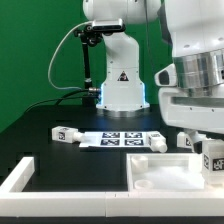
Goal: Assemble one leg
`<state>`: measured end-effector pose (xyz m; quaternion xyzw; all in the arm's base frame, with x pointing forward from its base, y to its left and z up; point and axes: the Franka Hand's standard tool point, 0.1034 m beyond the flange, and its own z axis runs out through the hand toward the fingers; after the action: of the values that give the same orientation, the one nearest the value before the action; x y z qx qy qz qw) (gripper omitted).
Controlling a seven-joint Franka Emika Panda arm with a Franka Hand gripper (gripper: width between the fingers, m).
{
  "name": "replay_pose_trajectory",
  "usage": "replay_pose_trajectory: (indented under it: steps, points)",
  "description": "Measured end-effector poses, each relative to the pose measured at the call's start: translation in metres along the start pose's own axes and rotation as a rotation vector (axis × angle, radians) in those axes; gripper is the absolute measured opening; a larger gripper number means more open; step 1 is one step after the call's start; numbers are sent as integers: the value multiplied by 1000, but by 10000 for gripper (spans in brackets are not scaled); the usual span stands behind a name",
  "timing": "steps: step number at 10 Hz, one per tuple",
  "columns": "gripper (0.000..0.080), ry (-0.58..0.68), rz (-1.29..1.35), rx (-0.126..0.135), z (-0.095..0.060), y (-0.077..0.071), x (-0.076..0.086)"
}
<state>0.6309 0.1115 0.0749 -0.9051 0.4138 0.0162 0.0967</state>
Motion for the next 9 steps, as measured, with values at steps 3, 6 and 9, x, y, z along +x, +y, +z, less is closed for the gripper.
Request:
replay_pose_trajectory:
  steps: [3, 6, 9]
  points:
    - [647, -5, -240, -7, 1, 1, -1]
    - [649, 56, -739, -84, -7, -9, 2]
    - [411, 51, -693, -78, -5, -7, 3]
